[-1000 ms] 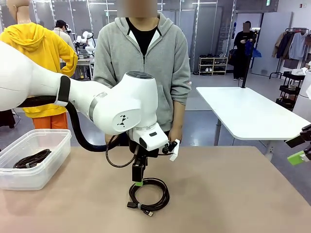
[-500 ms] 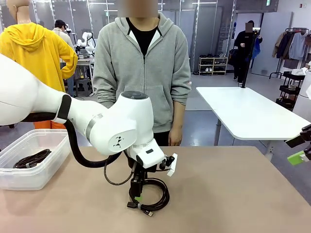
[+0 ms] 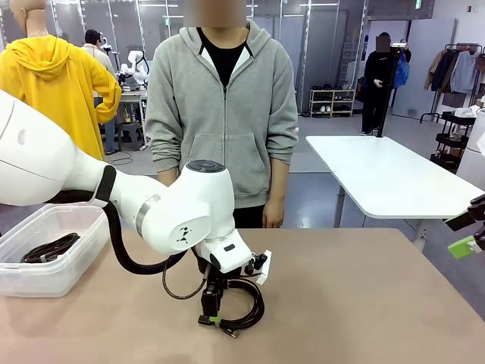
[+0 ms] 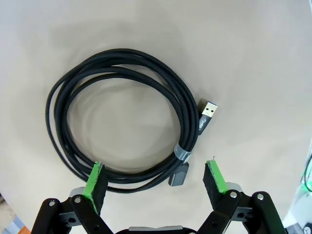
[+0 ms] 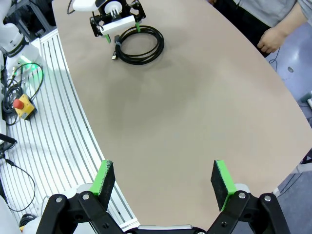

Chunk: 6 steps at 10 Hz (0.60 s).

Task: Organize and store the cables.
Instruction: Place the USB Extension Cable into the Organizing box.

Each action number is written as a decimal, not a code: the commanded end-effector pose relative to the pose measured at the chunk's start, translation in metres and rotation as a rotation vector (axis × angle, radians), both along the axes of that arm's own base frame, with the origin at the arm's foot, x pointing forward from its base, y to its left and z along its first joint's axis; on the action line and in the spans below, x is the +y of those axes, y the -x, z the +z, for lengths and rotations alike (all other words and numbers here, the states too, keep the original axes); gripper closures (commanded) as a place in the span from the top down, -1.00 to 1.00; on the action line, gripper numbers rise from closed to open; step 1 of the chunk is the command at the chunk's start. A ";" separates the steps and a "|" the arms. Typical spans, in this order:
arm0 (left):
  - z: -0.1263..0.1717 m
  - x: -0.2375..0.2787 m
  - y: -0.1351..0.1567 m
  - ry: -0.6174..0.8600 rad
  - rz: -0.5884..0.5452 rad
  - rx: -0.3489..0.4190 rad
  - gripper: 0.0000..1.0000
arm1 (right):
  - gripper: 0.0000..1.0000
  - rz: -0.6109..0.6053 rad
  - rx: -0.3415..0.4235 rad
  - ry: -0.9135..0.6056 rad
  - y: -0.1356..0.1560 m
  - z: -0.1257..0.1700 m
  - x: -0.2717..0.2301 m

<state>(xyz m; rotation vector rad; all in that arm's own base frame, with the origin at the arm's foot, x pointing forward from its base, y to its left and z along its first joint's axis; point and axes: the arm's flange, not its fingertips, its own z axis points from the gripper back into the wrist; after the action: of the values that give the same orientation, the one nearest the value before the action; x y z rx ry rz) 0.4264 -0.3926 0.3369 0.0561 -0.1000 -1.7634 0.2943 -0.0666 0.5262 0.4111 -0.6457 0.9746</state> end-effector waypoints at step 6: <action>-0.016 0.000 -0.002 0.027 -0.028 0.061 0.43 | 1.00 -0.007 0.007 -0.006 0.000 0.002 0.002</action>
<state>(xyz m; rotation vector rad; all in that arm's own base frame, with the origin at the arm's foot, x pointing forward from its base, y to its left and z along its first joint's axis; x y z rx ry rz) 0.4269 -0.3946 0.3229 0.0284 -0.0772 -1.7690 0.2944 -0.0666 0.5262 0.4111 -0.6457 0.9745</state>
